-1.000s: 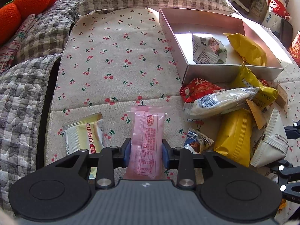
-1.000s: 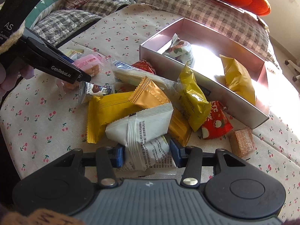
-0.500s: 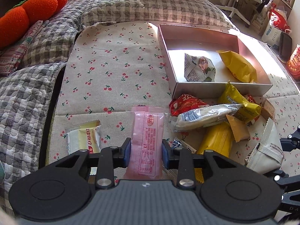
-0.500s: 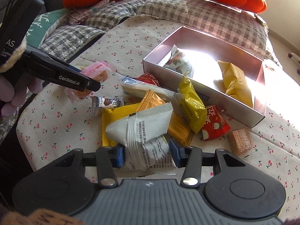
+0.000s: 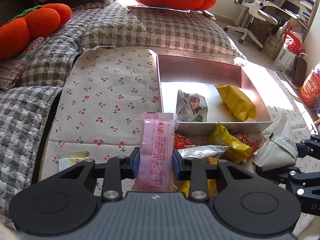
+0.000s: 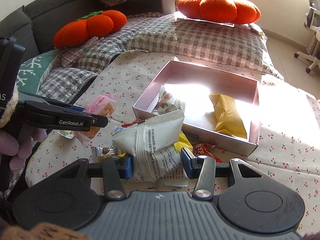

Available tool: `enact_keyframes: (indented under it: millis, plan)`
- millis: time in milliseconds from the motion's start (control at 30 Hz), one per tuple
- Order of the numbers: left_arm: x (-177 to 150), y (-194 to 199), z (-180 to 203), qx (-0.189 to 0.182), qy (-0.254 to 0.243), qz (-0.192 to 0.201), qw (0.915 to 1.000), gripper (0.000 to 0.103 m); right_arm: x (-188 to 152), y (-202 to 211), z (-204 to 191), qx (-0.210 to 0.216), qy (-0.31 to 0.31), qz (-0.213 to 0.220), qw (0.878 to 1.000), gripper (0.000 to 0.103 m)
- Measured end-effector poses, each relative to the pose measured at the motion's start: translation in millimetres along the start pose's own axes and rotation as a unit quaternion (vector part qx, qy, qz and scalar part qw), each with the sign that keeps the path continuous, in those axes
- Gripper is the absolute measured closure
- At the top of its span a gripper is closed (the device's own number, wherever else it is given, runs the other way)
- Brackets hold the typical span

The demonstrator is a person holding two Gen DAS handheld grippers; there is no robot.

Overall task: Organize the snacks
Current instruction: 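Carry the pink bar and white packet into the box and lower them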

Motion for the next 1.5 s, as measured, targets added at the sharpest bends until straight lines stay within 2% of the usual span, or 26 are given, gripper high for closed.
enact_keyframes:
  millis: [300, 667, 800, 1000, 1133, 1233, 1500]
  plan:
    - [18.9, -9.3, 26.6, -0.027, 0.017, 0.029, 0.9991, 0.065, 21.6, -10.0, 42.1, -0.048, -0.051, 0.028, 0.997, 0.059]
    - [36.0, -42.9, 56.7, -0.064, 0.057, 0.056, 0.9947, 0.065, 29.3, -37.6, 74.5, -0.066, -0.128, 0.037, 0.989, 0.059]
    - [49.1, -61.6, 61.7, -0.060, 0.072, 0.066, 0.9934, 0.065, 29.6, -46.2, 83.3, -0.074, -0.154, 0.035, 0.985, 0.059]
    - [72.1, -92.2, 62.7, -0.056, 0.085, 0.056, 0.9933, 0.065, 27.8, -57.2, 93.1, -0.072, -0.177, 0.032, 0.981, 0.059]
    - [83.6, -111.5, 61.1, -0.045, 0.074, 0.042, 0.9953, 0.065, 28.2, -66.9, 94.7, -0.059, -0.191, 0.025, 0.980, 0.059]
    - [85.0, -128.9, 58.6, -0.036, 0.065, 0.021, 0.9970, 0.065, 29.2, -73.2, 94.2, -0.047, -0.205, 0.026, 0.977, 0.059]
    - [81.7, -154.8, 56.9, -0.050, 0.075, -0.016, 0.9958, 0.065, 25.7, -90.1, 88.3, -0.043, -0.206, 0.018, 0.977, 0.058]
Point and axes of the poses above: each gripper's, at about its wrist camera, not at the fingertips, and y roughly against the way its jaws point, z to its right, x to its top, the point moved 5 cm from there along -y, roughly the way its jaws point, and after that the axes turned 11 degrees about z, right-handed, at the moved point
